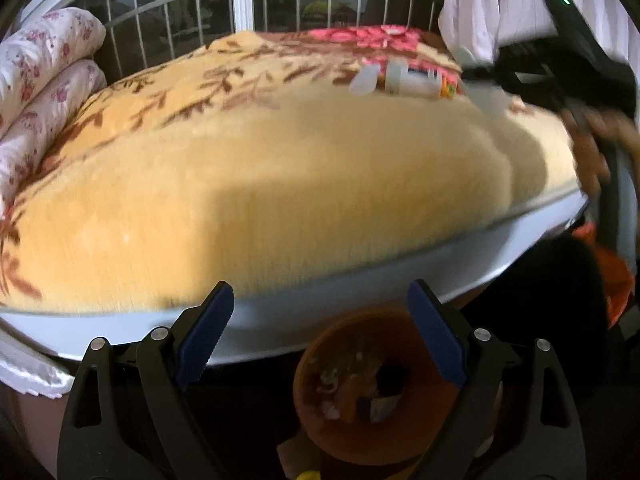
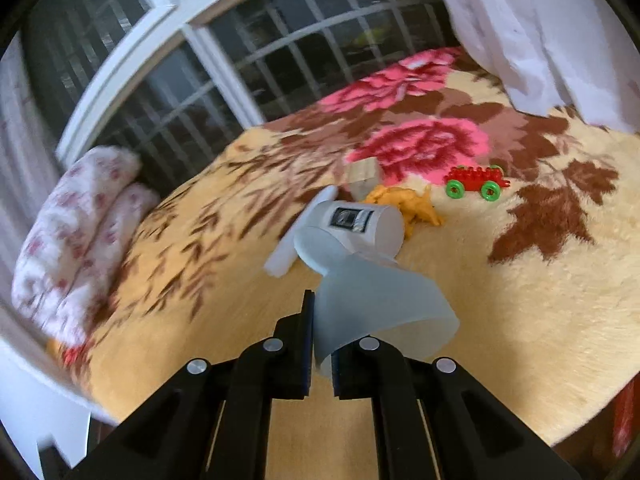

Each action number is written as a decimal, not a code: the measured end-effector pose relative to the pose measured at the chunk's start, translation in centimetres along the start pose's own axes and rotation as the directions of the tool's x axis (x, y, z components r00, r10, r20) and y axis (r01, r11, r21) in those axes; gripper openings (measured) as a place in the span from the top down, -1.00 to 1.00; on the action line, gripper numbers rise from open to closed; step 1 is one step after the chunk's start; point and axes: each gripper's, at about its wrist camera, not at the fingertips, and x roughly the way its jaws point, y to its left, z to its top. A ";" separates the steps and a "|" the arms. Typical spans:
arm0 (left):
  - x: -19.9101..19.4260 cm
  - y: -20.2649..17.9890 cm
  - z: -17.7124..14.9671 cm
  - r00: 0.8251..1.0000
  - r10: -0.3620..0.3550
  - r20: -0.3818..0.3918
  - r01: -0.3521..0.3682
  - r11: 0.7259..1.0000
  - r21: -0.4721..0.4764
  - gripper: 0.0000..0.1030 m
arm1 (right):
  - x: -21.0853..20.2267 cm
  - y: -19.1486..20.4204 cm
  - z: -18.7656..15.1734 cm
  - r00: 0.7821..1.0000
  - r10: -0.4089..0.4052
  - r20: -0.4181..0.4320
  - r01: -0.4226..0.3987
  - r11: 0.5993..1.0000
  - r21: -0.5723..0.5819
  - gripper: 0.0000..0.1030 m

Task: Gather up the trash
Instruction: 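Grasp the translucent plastic cup with the right gripper and lift it, then grasp the white plastic stick with the left gripper while the right gripper holds the cup, then drop the white stick and plastic cup into the orange bin with both grippers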

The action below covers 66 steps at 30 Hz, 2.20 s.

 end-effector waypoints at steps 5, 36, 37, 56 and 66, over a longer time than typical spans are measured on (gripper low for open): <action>0.6 -0.1 4.5 0.999 -0.022 0.044 0.023 1.000 -0.012 -0.67 | -3.3 0.0 -2.2 1.000 0.025 -0.010 -0.026 0.994 -0.106 0.87; 21.7 -4.6 23.9 0.984 0.021 -0.176 0.009 0.986 0.168 0.37 | -5.2 -3.8 -5.2 0.997 0.071 -0.009 -0.072 0.995 -0.075 0.86; 21.5 -4.6 23.8 0.986 0.017 -0.168 0.011 0.986 0.165 0.39 | -5.2 -3.8 -5.2 0.998 0.069 -0.009 -0.069 0.995 -0.077 0.86; 6.7 -2.6 15.5 0.998 0.042 -0.056 -0.040 0.998 0.038 0.46 | -6.7 -0.8 -7.0 0.994 0.095 -0.051 -0.101 0.985 -0.140 0.86; 0.1 -2.5 7.1 0.998 0.028 -0.054 -0.029 1.000 -0.009 0.46 | -8.0 1.8 -10.3 0.981 0.139 -0.137 -0.164 0.967 -0.196 0.86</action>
